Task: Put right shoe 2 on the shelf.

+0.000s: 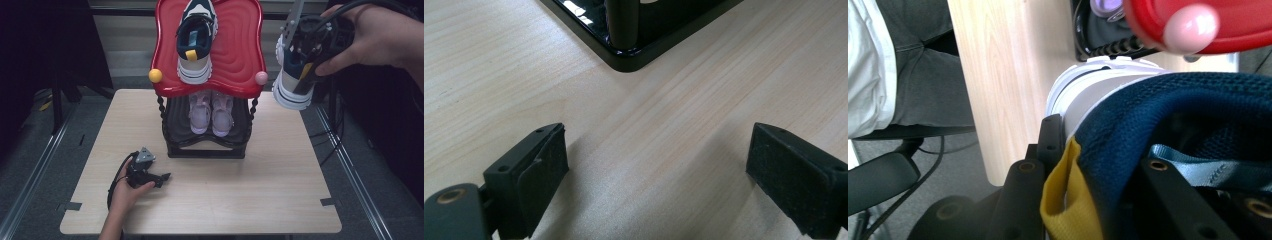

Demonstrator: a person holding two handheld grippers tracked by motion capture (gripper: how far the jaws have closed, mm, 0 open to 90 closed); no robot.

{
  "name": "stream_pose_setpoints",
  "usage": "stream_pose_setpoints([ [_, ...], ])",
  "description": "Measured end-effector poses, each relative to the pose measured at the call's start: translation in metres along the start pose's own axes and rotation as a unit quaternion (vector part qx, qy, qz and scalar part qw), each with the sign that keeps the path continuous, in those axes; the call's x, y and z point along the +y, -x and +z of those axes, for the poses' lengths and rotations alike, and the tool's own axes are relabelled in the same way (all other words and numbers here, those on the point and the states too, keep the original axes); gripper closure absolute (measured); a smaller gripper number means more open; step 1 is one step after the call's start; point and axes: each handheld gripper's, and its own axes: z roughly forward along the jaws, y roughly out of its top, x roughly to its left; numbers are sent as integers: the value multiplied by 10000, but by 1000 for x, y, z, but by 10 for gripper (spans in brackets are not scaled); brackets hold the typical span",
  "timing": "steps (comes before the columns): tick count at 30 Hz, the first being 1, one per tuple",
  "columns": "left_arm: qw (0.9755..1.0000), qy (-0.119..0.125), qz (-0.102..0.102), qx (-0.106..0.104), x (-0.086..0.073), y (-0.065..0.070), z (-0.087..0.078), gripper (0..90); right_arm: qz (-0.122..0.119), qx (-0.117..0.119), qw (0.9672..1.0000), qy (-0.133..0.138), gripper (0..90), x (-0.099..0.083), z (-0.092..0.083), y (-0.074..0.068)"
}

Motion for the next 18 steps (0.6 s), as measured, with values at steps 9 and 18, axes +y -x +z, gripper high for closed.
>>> stream_pose_setpoints([
  [9, 10000, -1, 4, 3, 0, 0, 0, 90, -162, -360, 9990, -204, 736, 21, -14, 3],
  [18, 10000, 3, -1, 5, 0, 0, 0, 90, -447, -578, 9972, -141, 735, 51, -18, 4],
])
